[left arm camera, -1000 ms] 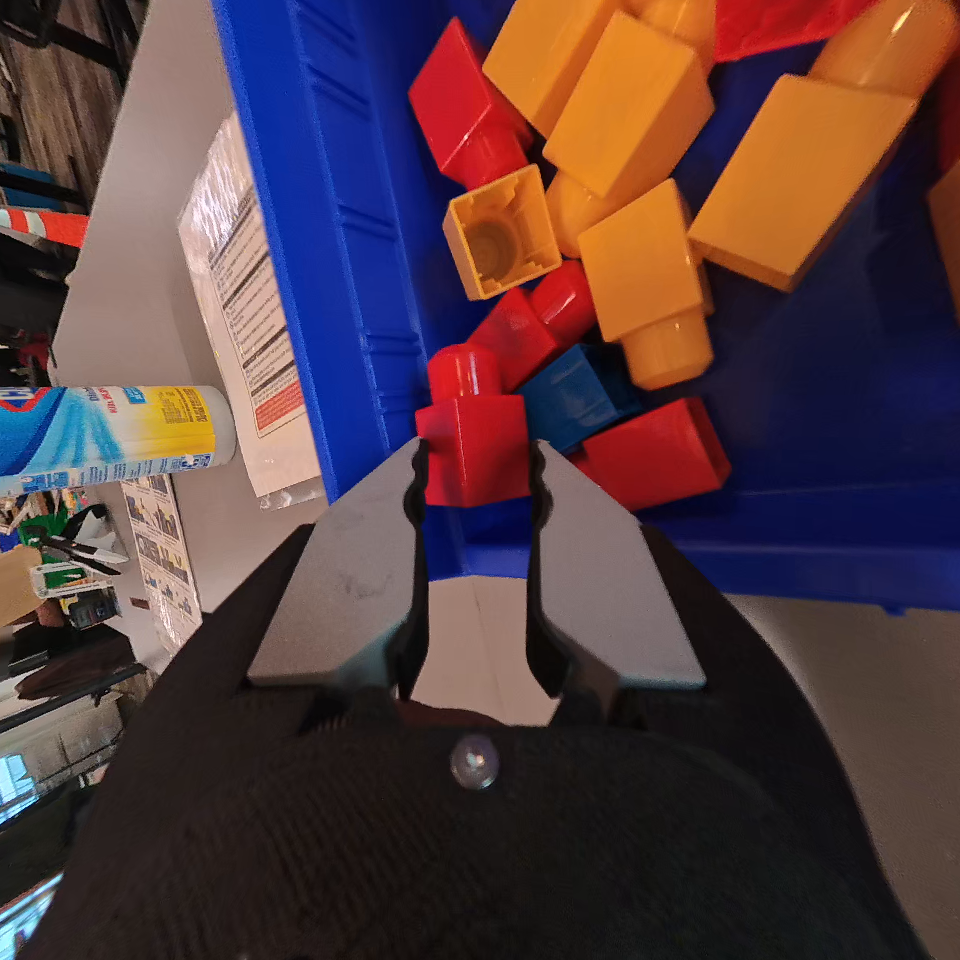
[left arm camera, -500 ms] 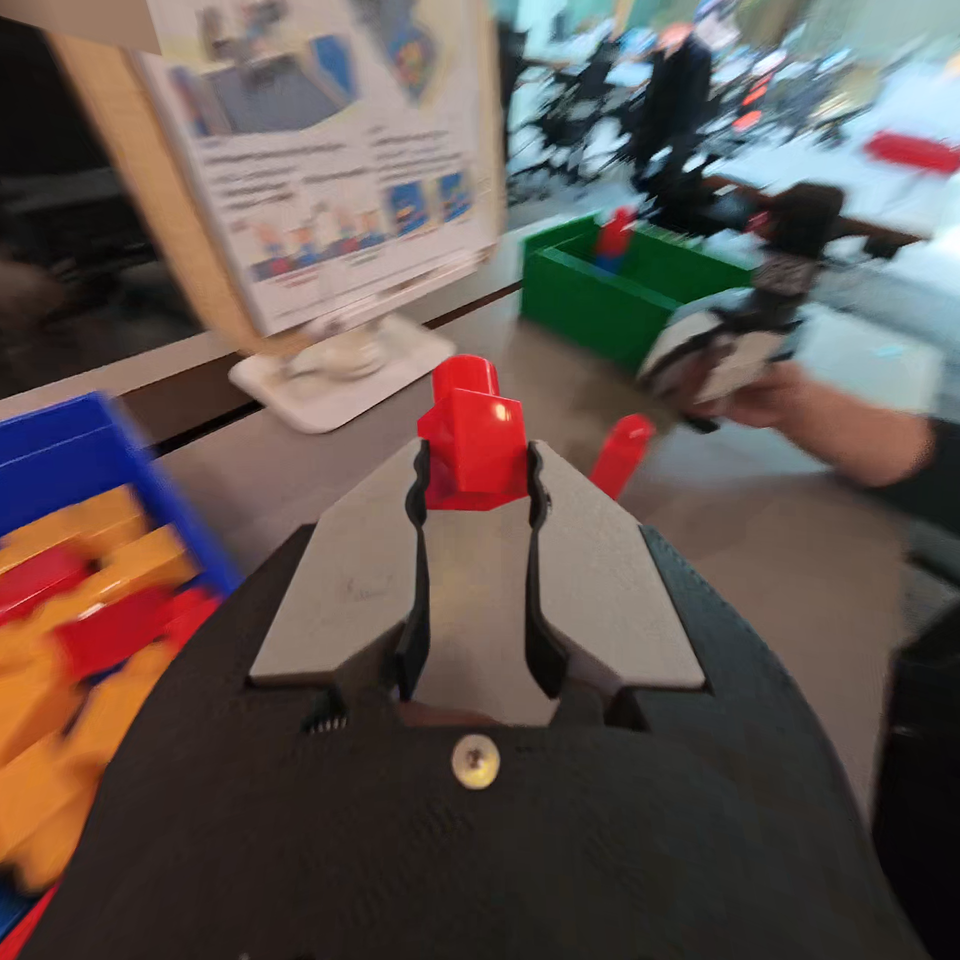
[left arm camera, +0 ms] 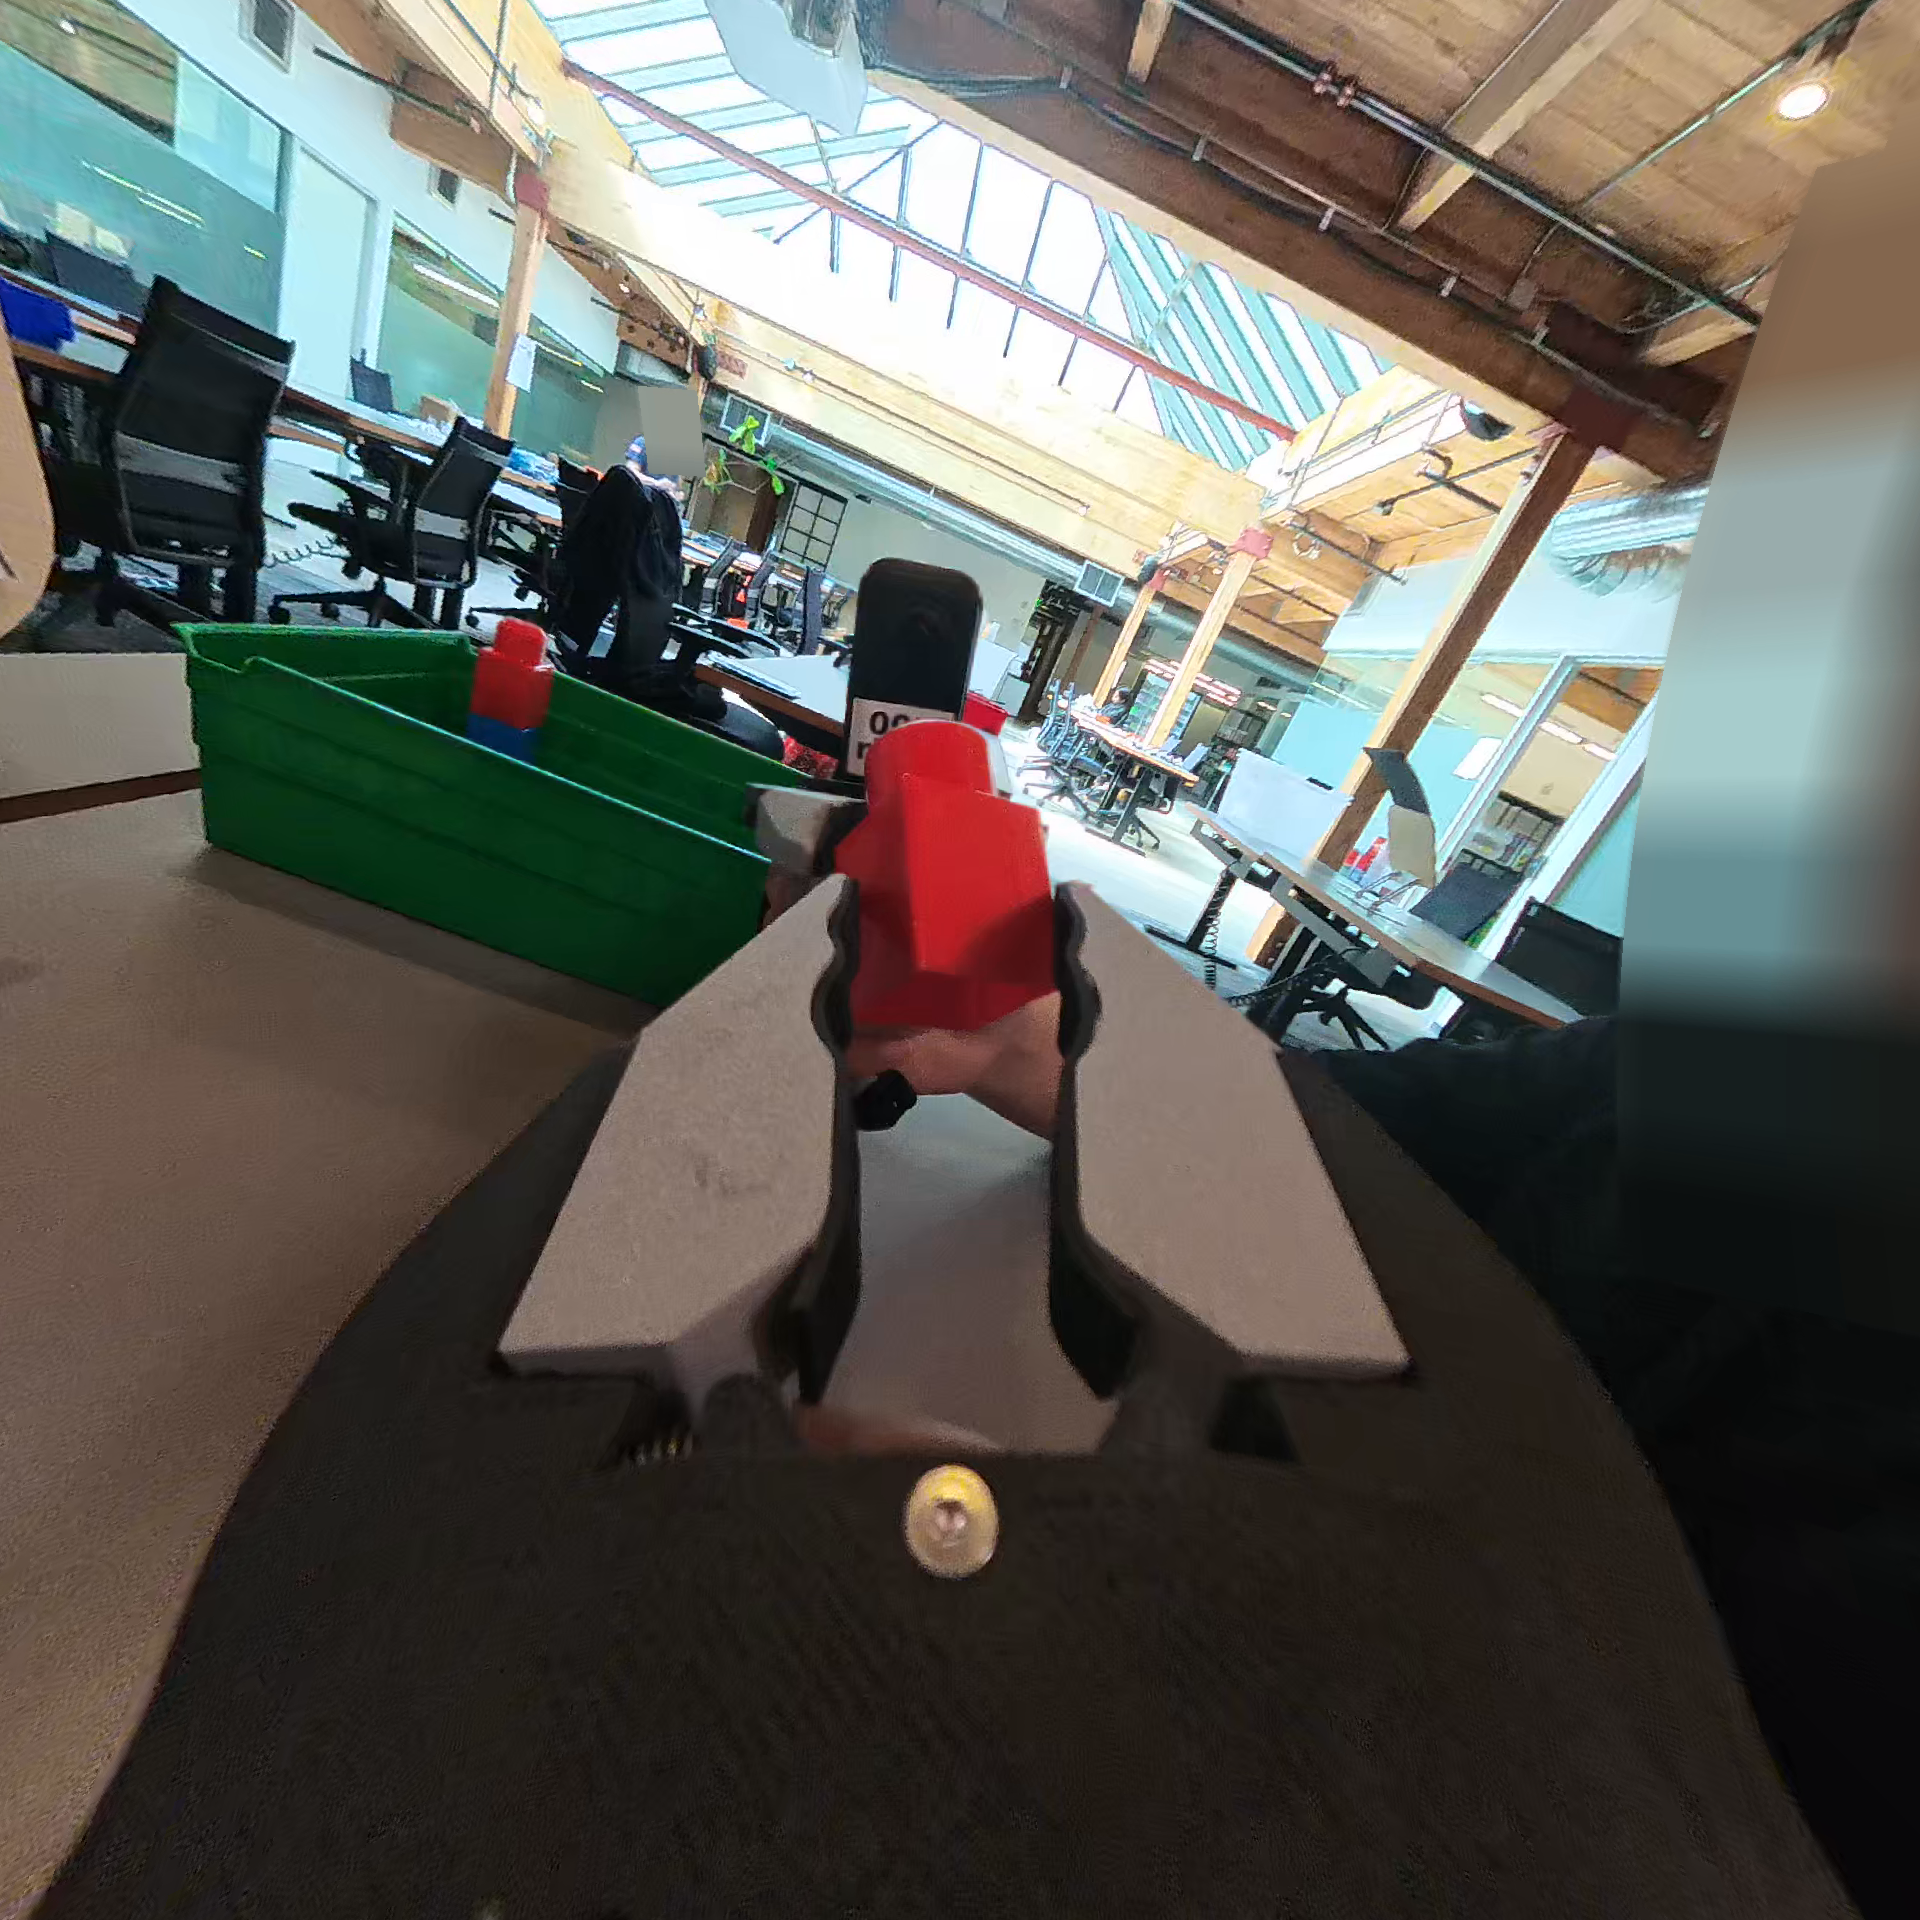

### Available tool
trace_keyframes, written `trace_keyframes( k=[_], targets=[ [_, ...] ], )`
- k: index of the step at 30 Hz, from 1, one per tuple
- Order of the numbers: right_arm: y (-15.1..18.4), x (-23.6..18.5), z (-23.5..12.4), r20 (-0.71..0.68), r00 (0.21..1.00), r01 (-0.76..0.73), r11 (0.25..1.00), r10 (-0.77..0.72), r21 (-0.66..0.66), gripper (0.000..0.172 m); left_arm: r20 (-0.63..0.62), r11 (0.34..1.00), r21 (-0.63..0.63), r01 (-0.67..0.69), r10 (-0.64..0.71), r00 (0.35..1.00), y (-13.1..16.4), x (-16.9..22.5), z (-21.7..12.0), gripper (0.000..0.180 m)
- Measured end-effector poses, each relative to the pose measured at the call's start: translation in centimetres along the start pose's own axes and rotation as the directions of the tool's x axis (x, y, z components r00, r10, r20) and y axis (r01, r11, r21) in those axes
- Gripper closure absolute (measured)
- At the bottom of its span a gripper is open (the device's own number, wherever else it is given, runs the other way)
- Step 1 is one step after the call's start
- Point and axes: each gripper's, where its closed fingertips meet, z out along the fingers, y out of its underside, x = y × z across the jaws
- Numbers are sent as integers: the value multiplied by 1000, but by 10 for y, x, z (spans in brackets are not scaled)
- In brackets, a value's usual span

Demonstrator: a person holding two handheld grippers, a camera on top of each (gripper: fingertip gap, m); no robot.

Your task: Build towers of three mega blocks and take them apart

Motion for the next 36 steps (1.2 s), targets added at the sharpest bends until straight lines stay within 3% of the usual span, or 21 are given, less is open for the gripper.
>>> trace_keyframes(
  k=[7, 15, 19, 23, 27, 31, 33, 36],
  targets=[
    [-2, 1, -2, 1, 1000, -15, 1000, 15, 17, 142, 7, 999, -42, 4, -4, 1000, 17, -4, 10, 147],
    [10, 18, -2, -111, 993, 20, 998, -27, -62, 143, 154, 990, -112, -88, 105, 982, 28, -24, 3, 150],
    [11, 20, -2, -123, 992, 20, 998, -28, -61, 143, 206, 973, -188, -131, 169, 964, 37, -32, 1, 139],
    [15, 18, 2, -132, 989, 61, 993, -75, -101, 143, 217, 951, -246, -186, 241, 946, 46, -33, 4, 137],
    [19, 15, 3, -121, 987, 93, 987, -109, -132, 143, 202, 926, -296, -233, 299, 932, 52, -31, 5, 146],
    [21, 10, 4, -78, 993, 79, 988, -89, -132, 142, 173, 925, -301, -233, 293, 940, 53, -27, 5, 147],
    [25, 12, 5, -88, 992, 75, 987, -89, -144, 130, 162, 923, -306, -232, 290, 943, 56, -25, 6, 147],
    [30, 11, 7, -78, 989, 107, 979, -122, -174, 137, 158, 920, -318, -228, 289, 944, 60, -26, 7, 147]
  ],
)
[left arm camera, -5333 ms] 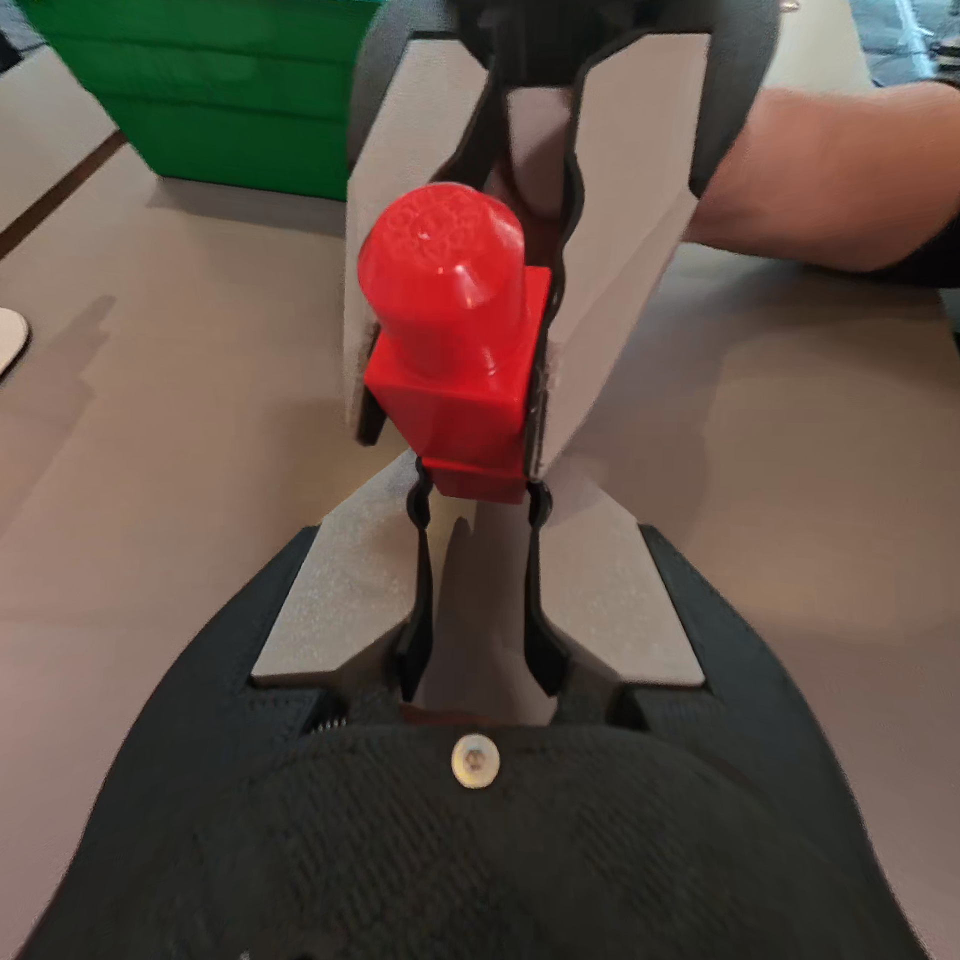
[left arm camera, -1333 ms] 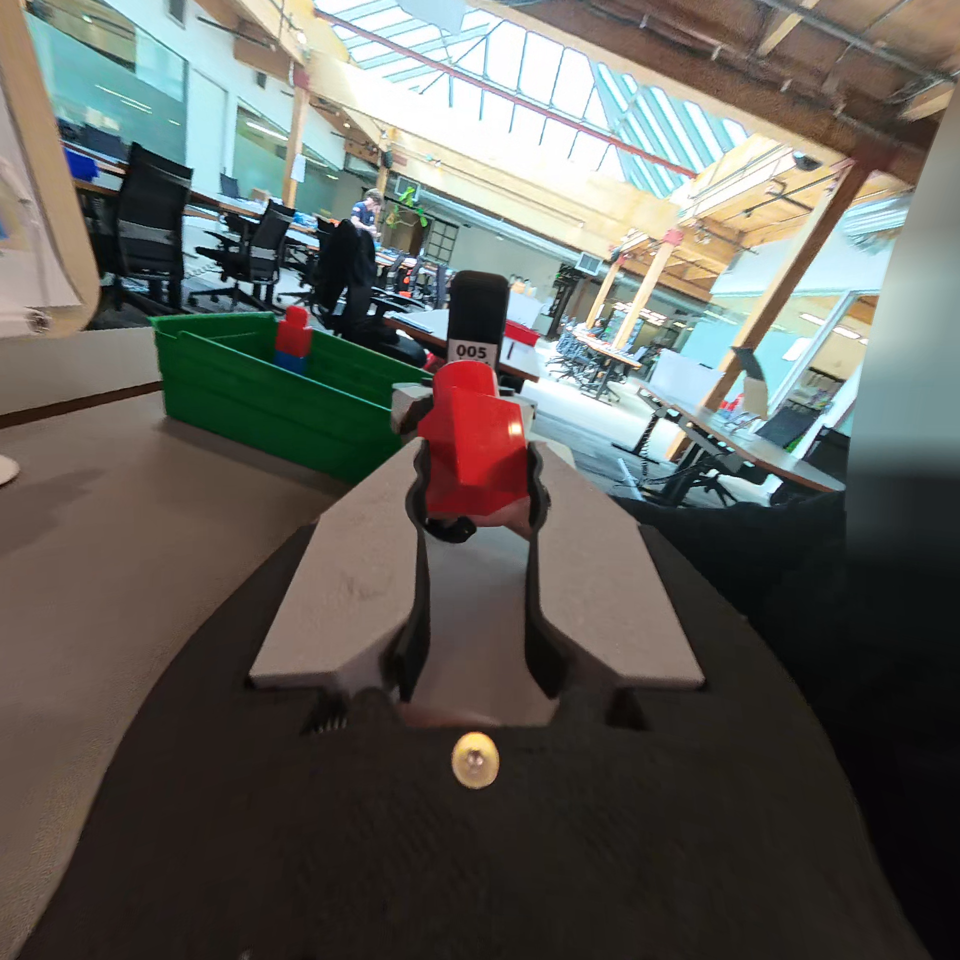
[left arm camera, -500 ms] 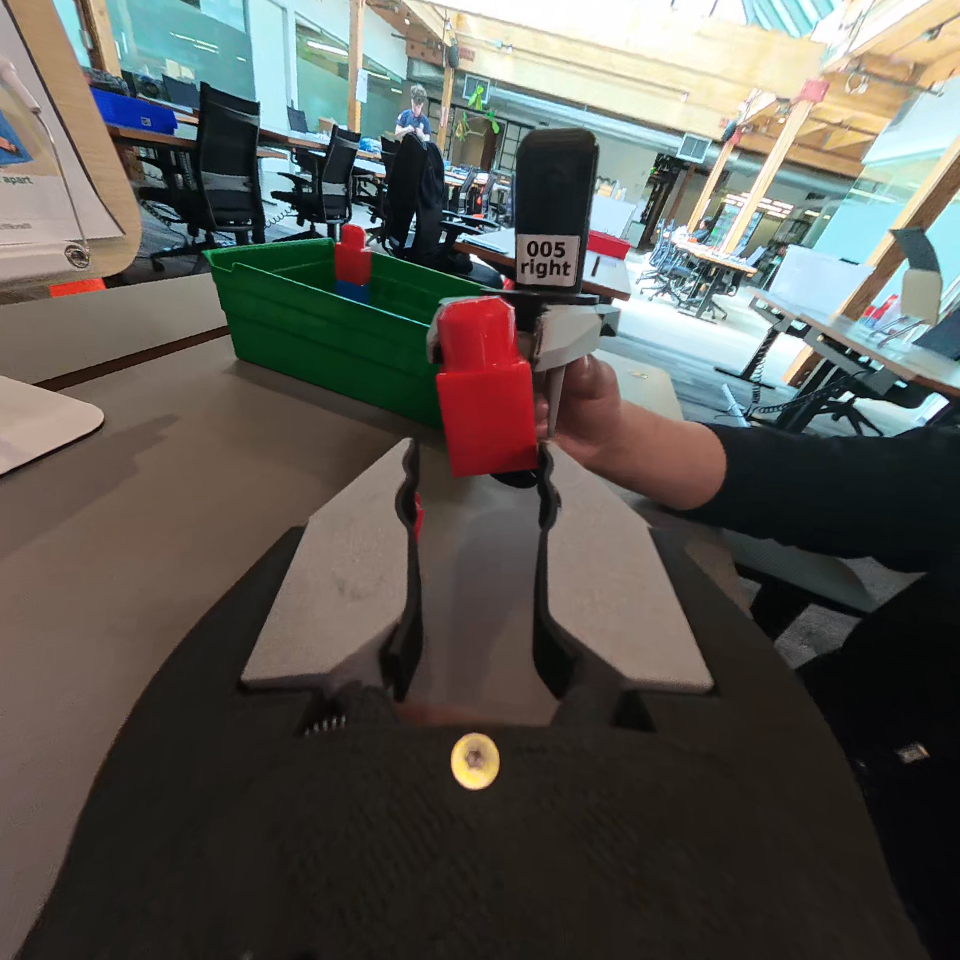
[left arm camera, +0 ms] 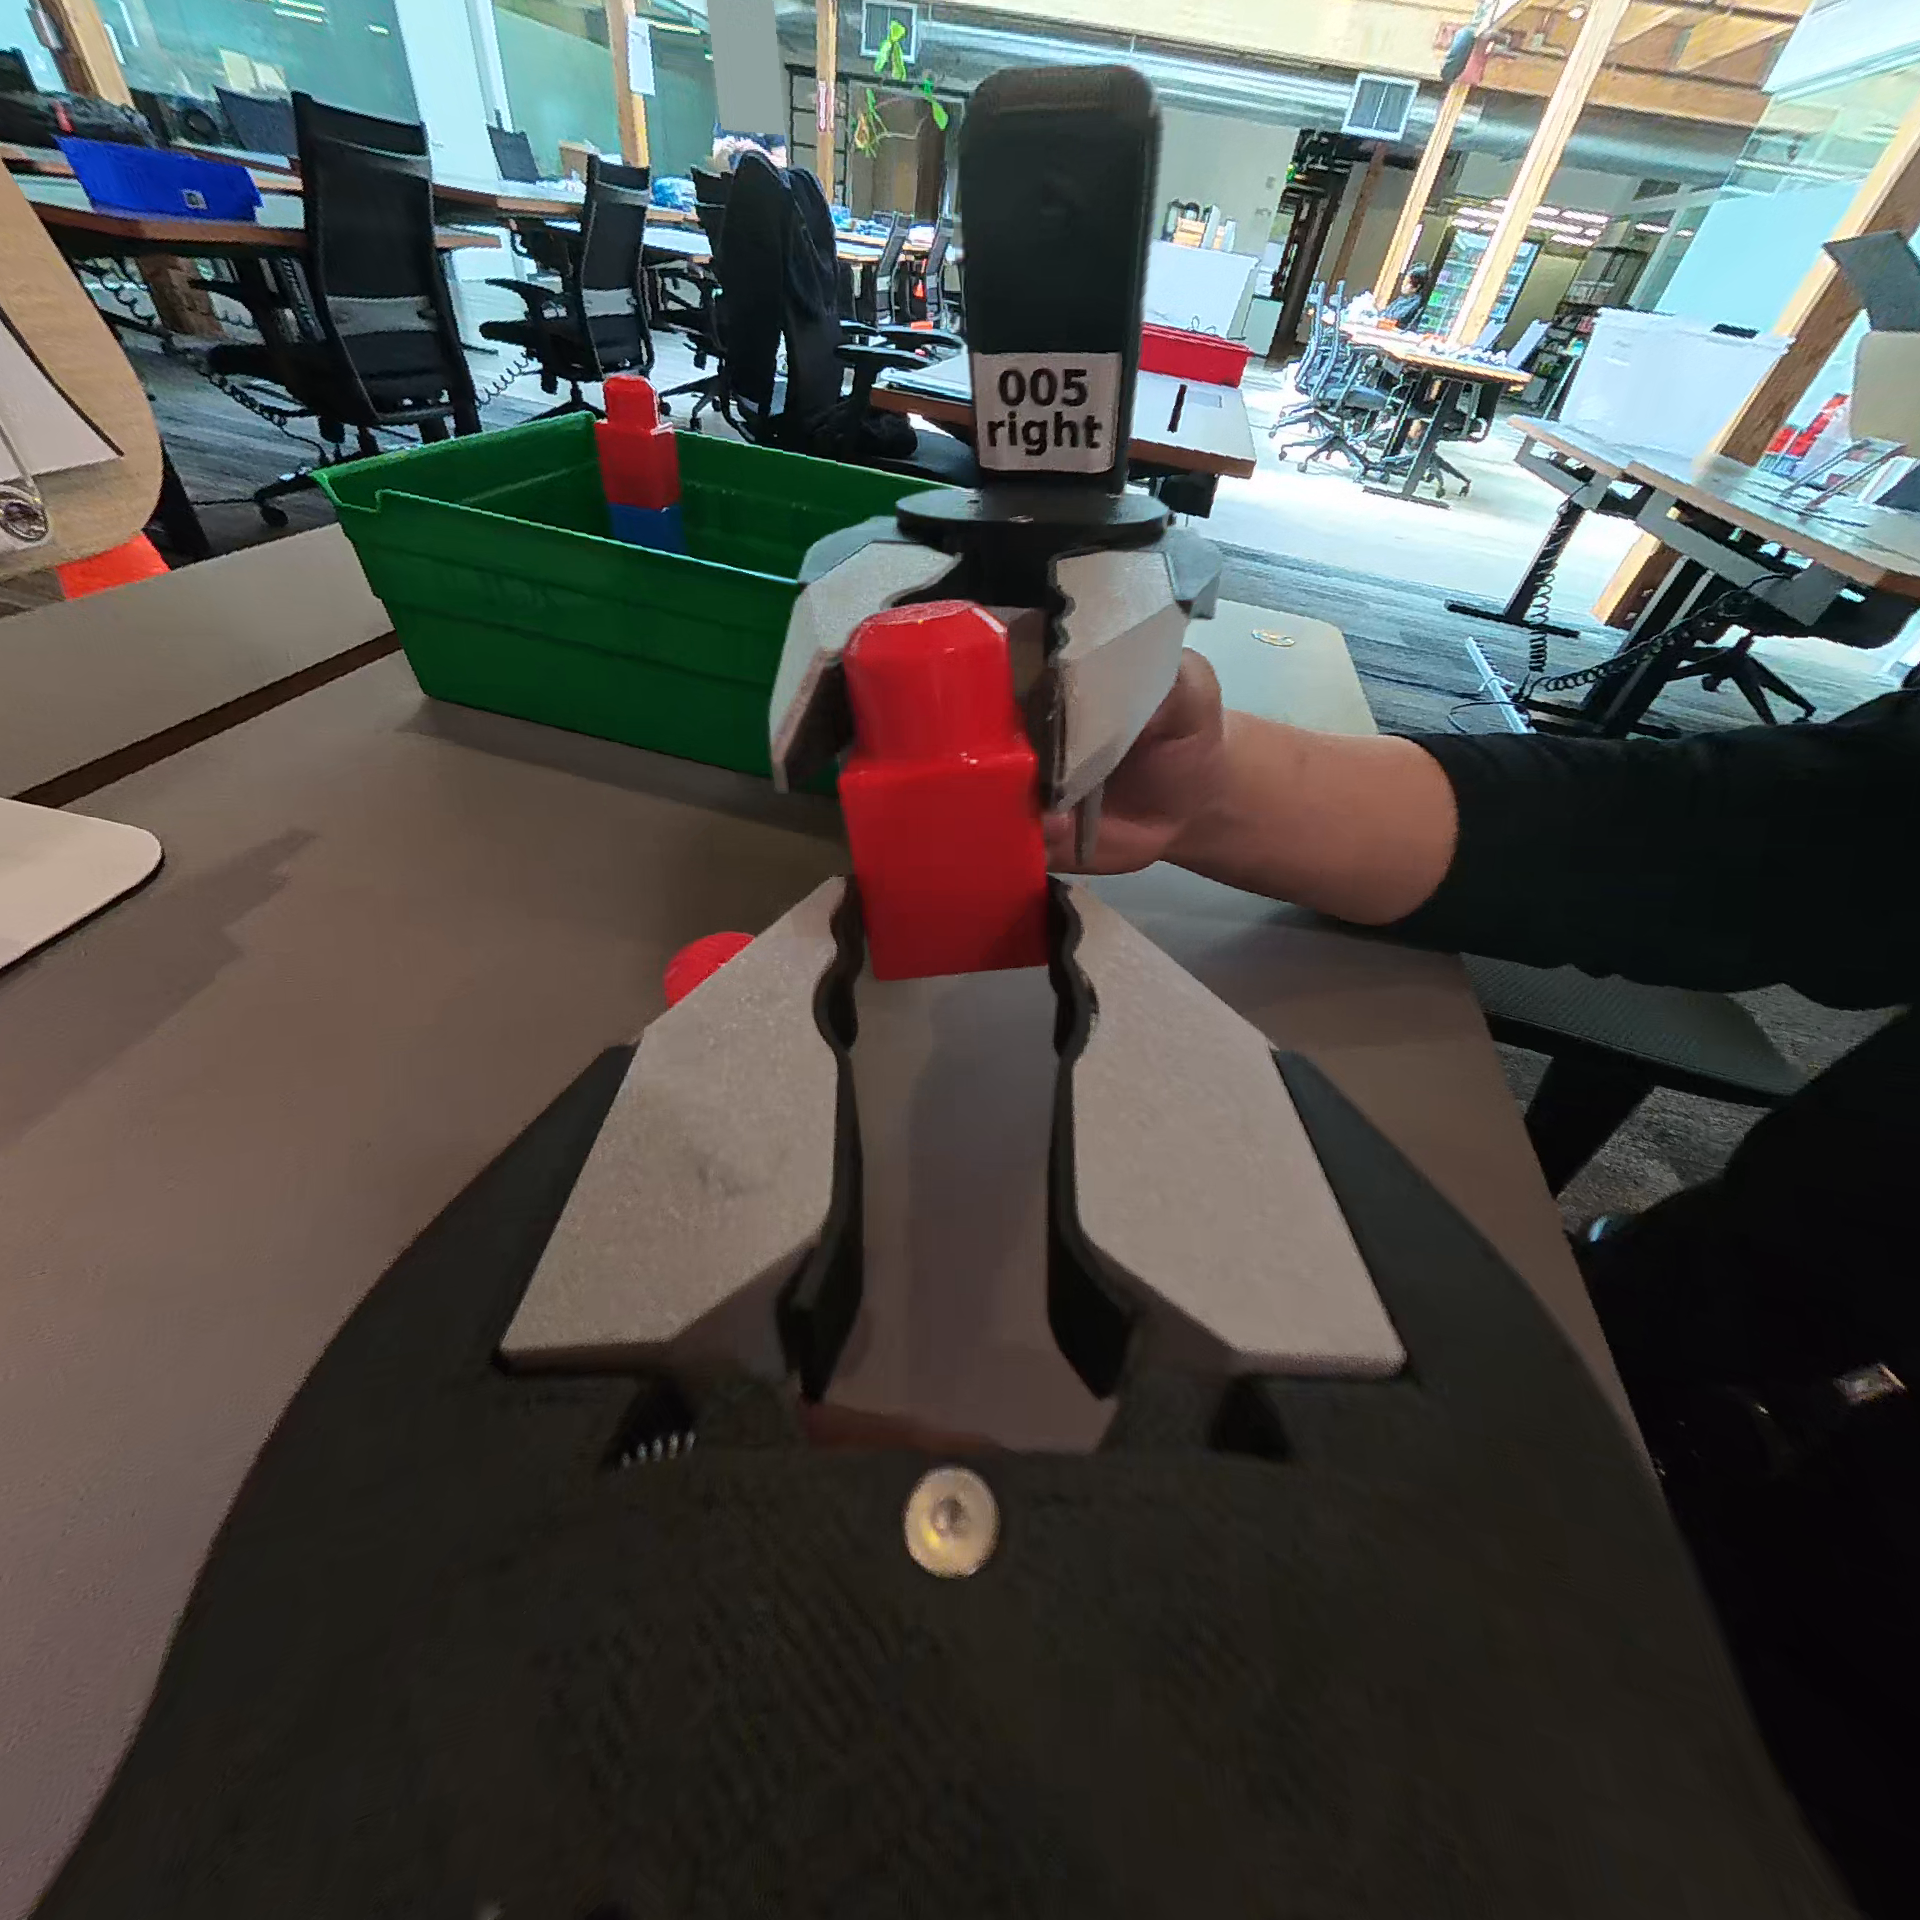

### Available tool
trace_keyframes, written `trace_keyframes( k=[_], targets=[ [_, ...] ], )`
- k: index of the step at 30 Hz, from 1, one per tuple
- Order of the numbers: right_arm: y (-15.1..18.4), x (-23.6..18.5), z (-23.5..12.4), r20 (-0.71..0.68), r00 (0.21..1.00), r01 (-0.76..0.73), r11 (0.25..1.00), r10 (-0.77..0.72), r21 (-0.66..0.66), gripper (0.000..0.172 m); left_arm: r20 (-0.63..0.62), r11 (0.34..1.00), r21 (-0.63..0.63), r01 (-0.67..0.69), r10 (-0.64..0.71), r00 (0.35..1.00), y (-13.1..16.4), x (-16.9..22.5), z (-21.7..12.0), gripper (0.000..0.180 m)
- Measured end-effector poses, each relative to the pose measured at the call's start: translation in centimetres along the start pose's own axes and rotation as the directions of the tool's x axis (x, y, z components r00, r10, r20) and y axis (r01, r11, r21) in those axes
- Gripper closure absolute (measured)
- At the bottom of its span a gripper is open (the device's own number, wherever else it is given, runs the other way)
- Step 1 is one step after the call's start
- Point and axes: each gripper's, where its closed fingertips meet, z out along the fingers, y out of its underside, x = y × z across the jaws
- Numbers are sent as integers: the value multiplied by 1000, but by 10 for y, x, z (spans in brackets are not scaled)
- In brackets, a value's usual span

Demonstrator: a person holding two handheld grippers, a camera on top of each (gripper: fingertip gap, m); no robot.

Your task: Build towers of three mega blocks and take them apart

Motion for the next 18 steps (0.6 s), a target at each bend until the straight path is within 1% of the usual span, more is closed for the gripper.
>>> trace_keyframes(
  k=[2, 4, 5, 6, 9, 11, 14, 18],
  targets=[
    [-1, 1, 0, -23, 999, 26, 1000, -26, -9, 139, 7, 1000, 3, 8, -8, 1000, 0, -2, 0, 147],
    [-4, 6, -3, -61, 997, 40, 999, -40, -3, 140, 45, 1000, 5, 4, -4, 999, -1, -9, -4, 148],
    [-6, 8, -4, -73, 996, 43, 999, -42, 9, 140, 78, 1000, 1, -6, 6, 997, -1, -15, -8, 143],
    [-8, 11, -7, -86, 995, 44, 999, -42, 20, 140, 119, 1000, -18, -20, 22, 993, 2, -22, -12, 133],
    [-12, 19, -12, -127, 990, 61, 998, -56, 35, 140, 245, 989, -142, -50, 84, 966, 24, -51, -26, 124],
    [-12, 22, -13, -141, 988, 70, 997, -64, 33, 140, 273, 975, -220, -40, 101, 957, 42, -63, -27, 120],
    [-12, 21, -13, -141, 988, 74, 997, -69, 31, 140, 232, 963, -268, 7, 58, 971, 57, -67, -10, 120],
    [-15, 21, -15, -145, 986, 85, 996, -79, 34, 140, 164, 934, -356, -14, 77, 983, 71, -63, 19, 119]
  ],
)
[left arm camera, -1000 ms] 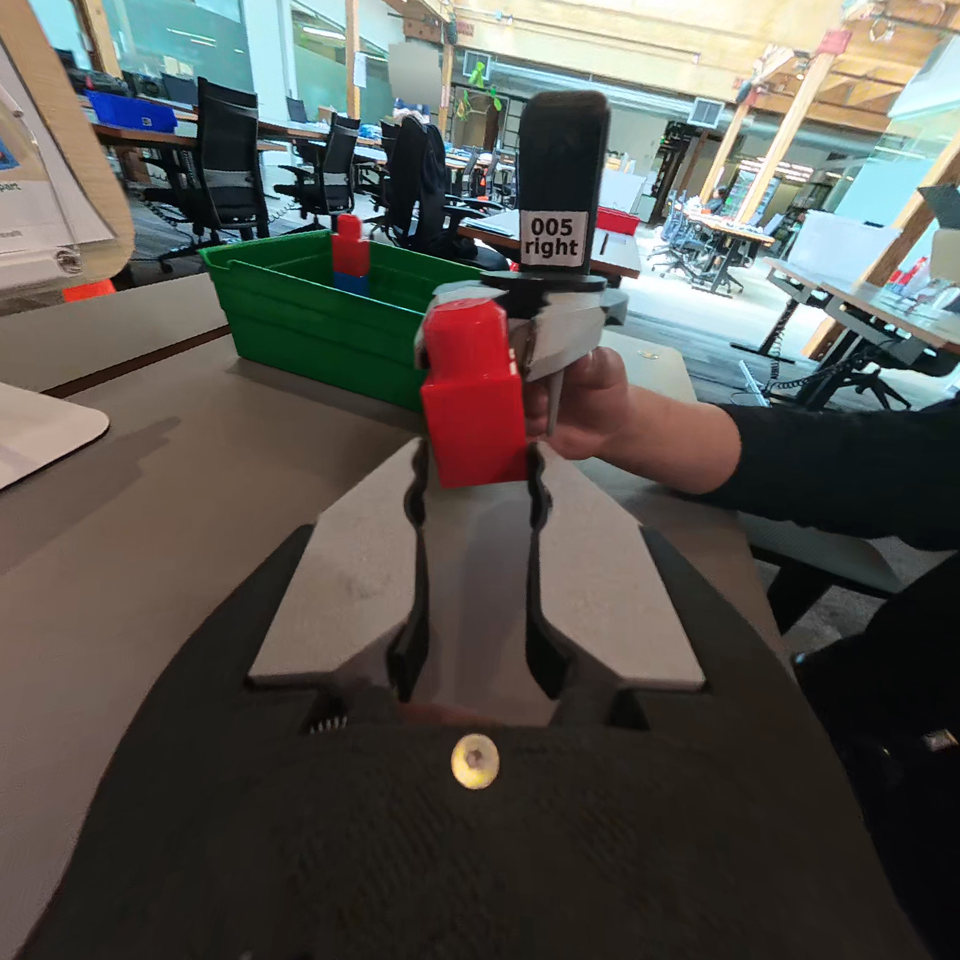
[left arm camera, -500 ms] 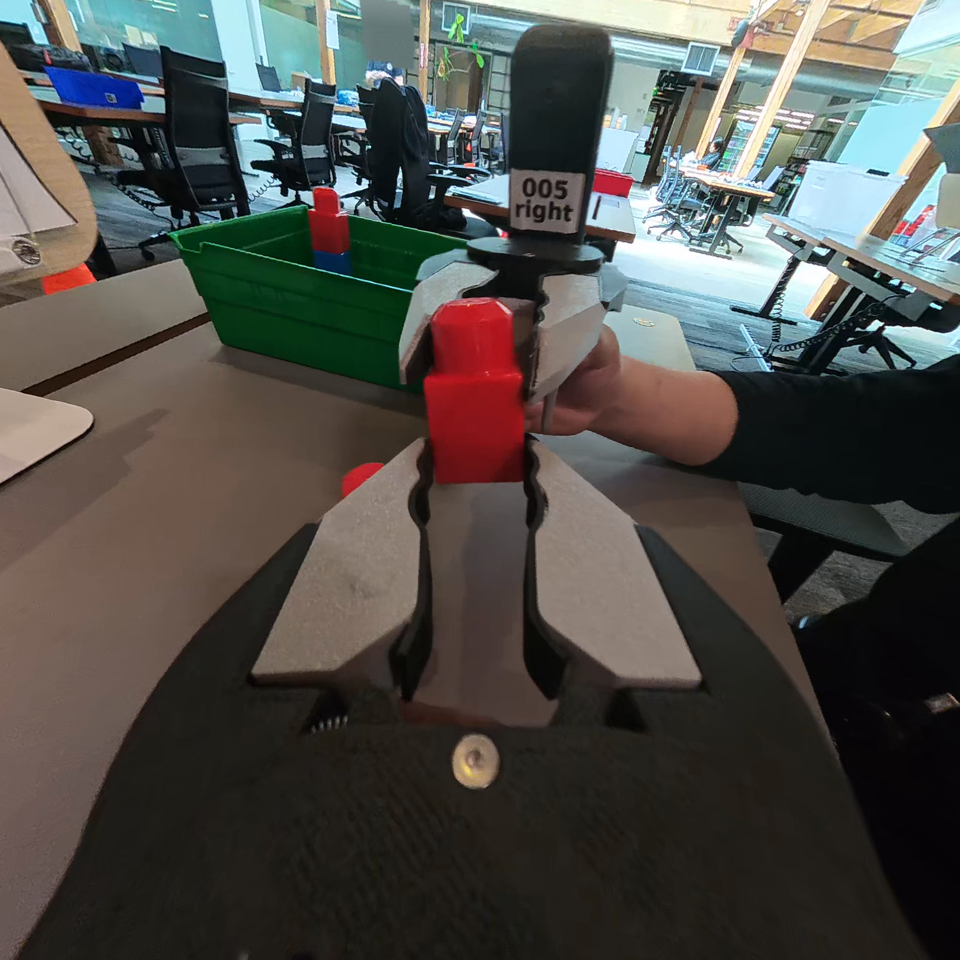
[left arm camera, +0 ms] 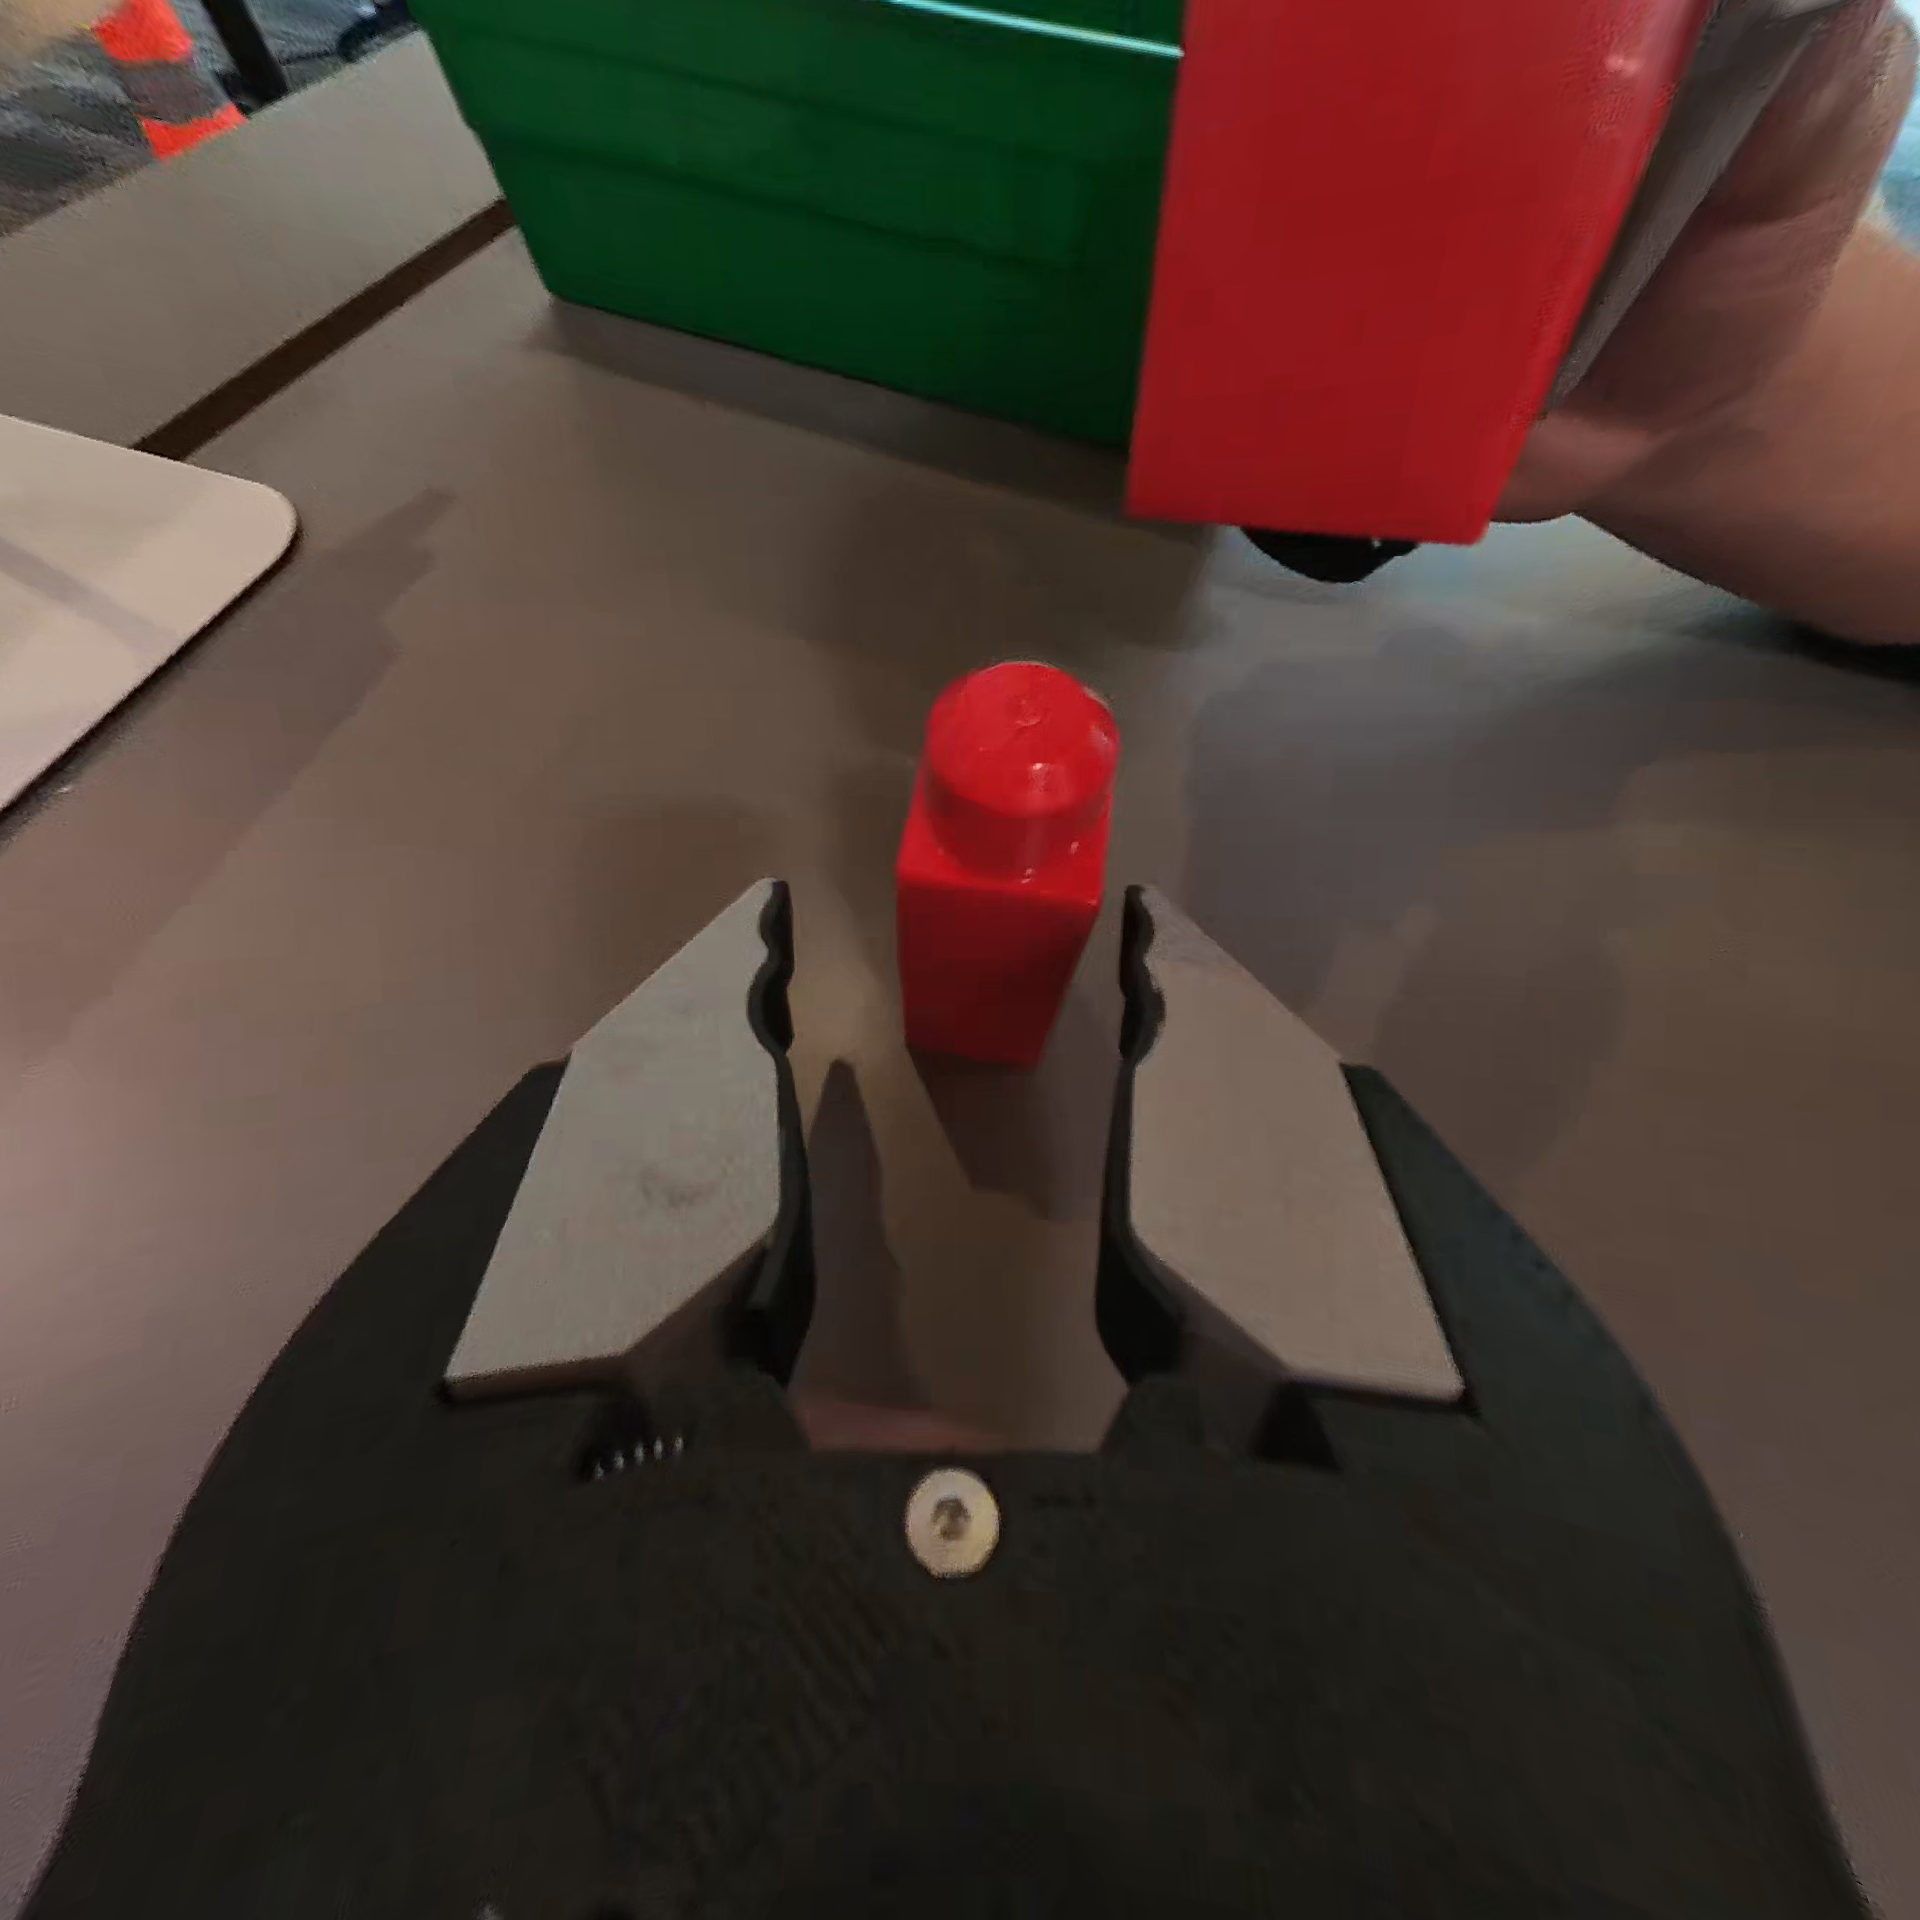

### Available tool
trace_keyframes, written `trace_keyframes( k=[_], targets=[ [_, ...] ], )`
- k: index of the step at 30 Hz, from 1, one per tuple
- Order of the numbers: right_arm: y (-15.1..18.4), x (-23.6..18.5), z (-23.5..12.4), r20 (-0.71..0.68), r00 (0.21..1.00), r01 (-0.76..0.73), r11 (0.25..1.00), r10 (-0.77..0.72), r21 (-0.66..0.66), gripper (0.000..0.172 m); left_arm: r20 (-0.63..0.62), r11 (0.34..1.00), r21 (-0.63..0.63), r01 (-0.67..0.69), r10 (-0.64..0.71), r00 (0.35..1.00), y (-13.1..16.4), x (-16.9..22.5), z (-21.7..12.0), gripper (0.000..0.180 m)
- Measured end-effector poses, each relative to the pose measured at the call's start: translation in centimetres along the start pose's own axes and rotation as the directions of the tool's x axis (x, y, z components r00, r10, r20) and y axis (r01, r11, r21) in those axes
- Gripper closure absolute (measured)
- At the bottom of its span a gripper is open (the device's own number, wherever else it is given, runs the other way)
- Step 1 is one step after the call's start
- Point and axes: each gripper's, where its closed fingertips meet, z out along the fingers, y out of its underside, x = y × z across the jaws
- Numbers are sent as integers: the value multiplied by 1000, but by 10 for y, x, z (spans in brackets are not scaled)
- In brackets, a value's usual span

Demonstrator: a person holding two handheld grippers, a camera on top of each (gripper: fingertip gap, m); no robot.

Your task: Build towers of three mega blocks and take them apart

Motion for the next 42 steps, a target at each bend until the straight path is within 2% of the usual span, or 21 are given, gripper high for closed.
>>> trace_keyframes(
  k=[2, 3, 7, 15, 19, 22, 24, 30, 32, 38, 42],
  targets=[
    [2, -1, 0, 6, 1000, 8, 1000, -8, -16, 140, -18, 998, -51, -23, 22, 1000, 7, 5, 14, 130],
    [5, -1, 1, 13, 1000, 11, 999, -11, -30, 140, -26, 995, -87, -39, 37, 999, 14, 7, 19, 144],
    [20, -2, 4, 28, 999, 36, 994, -34, -103, 140, -68, 990, -92, -103, 97, 993, 15, 23, 21, 146],
    [34, -21, 9, 108, 992, 91, 976, -71, -198, 141, -135, 992, -32, -122, 116, 984, 6, 48, 10, 147],
    [36, -28, 6, 147, 987, 94, 969, -61, -227, 141, -162, 993, -40, -115, 107, 981, 7, 57, 8, 147],
    [36, -15, 8, 48, 986, 168, 955, -161, -246, 140, -93, 996, -42, -85, 81, 992, 4, 47, 10, 146],
    [36, -12, 12, 8, 984, 175, 955, -179, -240, 140, -91, 999, -30, -45, 42, 995, 2, 43, 8, 147],
    [29, -35, 2, 209, 978, 43, 988, -10, -151, 141, -252, 999, 16, -39, 41, 967, -3, 73, 2, 147],
    [25, -32, 0, 213, 977, 3, 992, 23, -123, 141, -269, 999, 36, -17, 26, 963, -8, 75, 0, 147],
    [35, -30, 9, 155, 987, 60, 981, -31, -186, 141, -216, 1000, 2, -31, 31, 976, 1, 65, 2, 147],
    [25, -31, 4, 192, 980, -28, 992, 52, -125, 141, -252, 999, 34, -8, 16, 968, -4, 69, -2, 147]
  ],
)
